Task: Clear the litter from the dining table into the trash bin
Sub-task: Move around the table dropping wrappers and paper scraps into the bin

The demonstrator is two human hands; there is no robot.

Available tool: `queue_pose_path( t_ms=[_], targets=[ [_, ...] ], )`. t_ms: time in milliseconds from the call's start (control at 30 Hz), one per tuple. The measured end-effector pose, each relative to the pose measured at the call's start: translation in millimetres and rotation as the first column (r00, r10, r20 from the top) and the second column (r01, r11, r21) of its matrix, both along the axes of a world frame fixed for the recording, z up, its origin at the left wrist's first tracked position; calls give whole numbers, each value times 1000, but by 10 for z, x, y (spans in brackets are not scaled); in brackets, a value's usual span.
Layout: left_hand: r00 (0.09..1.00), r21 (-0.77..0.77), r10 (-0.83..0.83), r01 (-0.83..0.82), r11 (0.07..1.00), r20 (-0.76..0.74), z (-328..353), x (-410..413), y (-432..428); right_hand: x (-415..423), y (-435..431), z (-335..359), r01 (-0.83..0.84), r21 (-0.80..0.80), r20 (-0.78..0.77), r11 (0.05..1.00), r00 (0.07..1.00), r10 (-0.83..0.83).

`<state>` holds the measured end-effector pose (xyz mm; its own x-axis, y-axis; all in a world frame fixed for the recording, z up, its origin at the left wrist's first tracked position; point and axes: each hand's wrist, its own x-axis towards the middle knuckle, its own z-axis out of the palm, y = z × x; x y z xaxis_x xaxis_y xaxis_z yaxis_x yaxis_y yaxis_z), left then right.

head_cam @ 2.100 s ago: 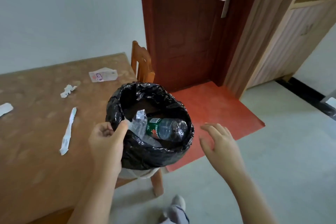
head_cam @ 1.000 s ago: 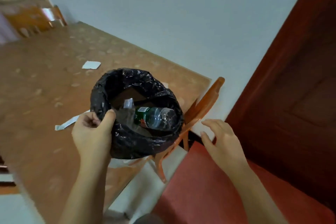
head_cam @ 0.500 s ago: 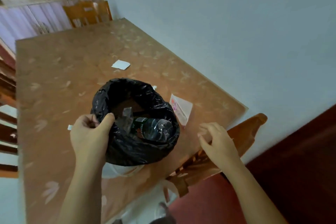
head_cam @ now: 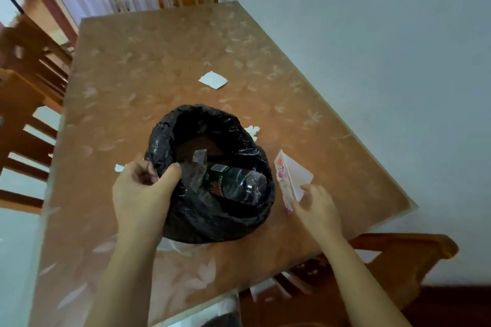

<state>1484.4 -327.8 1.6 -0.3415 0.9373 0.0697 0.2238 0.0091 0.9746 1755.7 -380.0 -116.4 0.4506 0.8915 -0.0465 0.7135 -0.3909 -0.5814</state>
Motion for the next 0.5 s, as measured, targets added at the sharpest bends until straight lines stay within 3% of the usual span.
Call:
queue_pose_path(
  t_ms=[200,500],
  targets=[
    [991,-64,131,-129,990,24,105,99,-283,85,100,-265,-8,-17,2,1000,1000,8],
    [971,-121,237,-232,965,23,216,311,-516,221,172,-442,4,-1,-242,1000,970,-5]
  ],
)
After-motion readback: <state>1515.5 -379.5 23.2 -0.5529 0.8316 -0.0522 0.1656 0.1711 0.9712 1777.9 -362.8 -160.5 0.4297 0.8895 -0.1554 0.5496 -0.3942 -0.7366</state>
